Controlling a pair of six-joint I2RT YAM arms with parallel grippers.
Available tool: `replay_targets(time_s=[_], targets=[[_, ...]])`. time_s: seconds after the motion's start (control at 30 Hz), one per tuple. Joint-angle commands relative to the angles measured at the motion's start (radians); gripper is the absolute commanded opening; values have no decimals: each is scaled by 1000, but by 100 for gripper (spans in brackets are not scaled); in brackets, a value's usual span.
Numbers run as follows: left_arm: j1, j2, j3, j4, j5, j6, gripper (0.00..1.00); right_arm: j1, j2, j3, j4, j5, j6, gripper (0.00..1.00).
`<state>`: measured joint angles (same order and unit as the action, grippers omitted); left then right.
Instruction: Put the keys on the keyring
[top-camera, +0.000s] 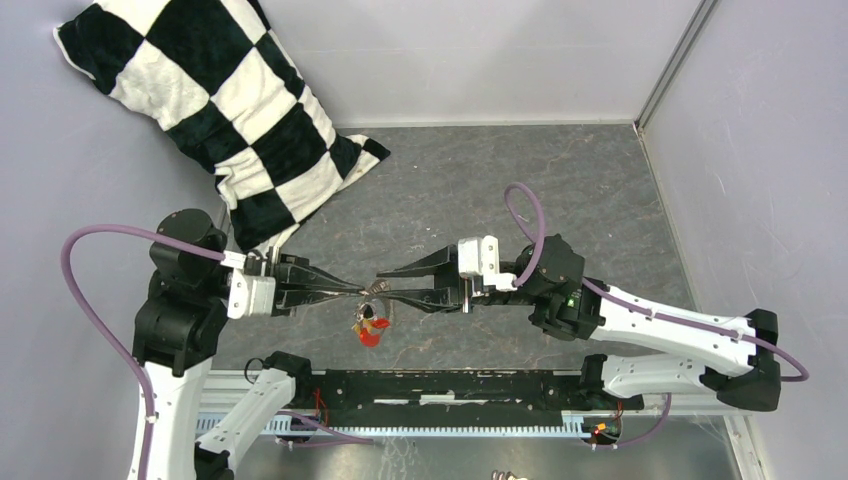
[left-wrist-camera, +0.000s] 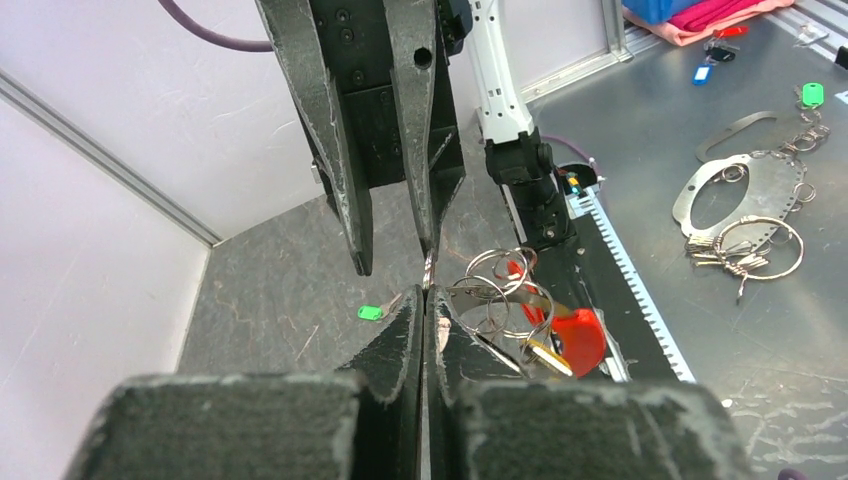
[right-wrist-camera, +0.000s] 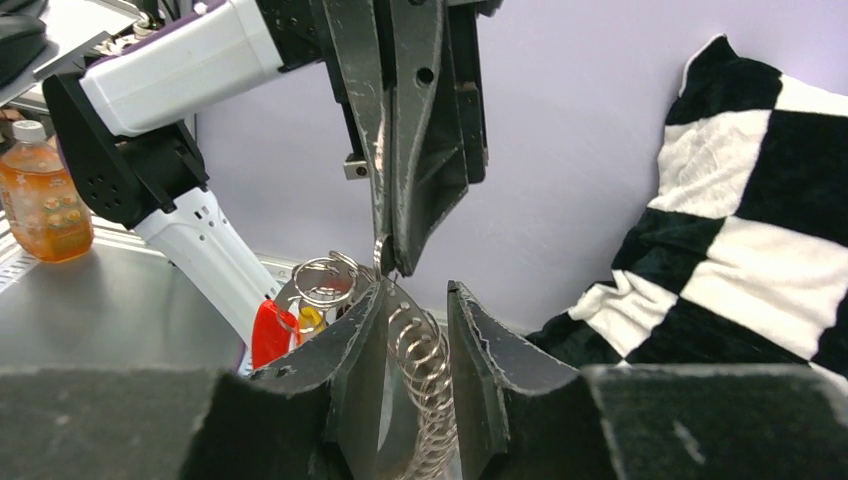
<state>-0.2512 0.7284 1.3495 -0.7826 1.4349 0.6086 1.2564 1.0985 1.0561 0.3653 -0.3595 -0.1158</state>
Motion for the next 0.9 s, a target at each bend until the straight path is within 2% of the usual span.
replay_targets(time_s=[0.0,0.37,0.47,0.57,0.73,0.87], targets=[[-2,2,-14,33,7,-12,2,3,19,10,69,-46,40,34],[-2,1,-23,85,-9,-37,2,5,40,12,60,-53,54,35],[-2,0,-23,85,-24,-34,2,4,37,6,47,-34,49,41],[-2,-2,-26,84,-30,-36,2,5,18,-8,44,5,38,42],[-2,-5,-29,85,-30,-38,2,5,13,-18,68,32,45,33],[-2,-4,-29,85,-33,-40,2,4,26,-23,92,54,57,19]])
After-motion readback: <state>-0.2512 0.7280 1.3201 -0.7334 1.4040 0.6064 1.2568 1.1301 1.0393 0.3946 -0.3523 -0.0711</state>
